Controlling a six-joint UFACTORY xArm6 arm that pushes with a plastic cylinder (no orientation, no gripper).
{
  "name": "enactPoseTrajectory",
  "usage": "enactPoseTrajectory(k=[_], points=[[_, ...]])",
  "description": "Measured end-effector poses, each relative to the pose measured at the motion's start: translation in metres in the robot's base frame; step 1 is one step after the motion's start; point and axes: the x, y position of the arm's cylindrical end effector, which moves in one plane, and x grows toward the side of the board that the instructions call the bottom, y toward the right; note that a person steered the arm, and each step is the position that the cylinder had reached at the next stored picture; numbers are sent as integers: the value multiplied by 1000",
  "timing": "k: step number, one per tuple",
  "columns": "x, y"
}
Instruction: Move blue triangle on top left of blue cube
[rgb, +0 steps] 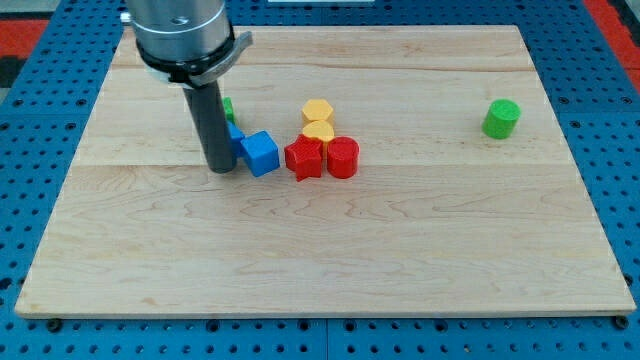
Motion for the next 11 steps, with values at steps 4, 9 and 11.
enactPoseTrajectory(k=[4,9,11], points=[[27,-52],[-35,10],[-42,21]])
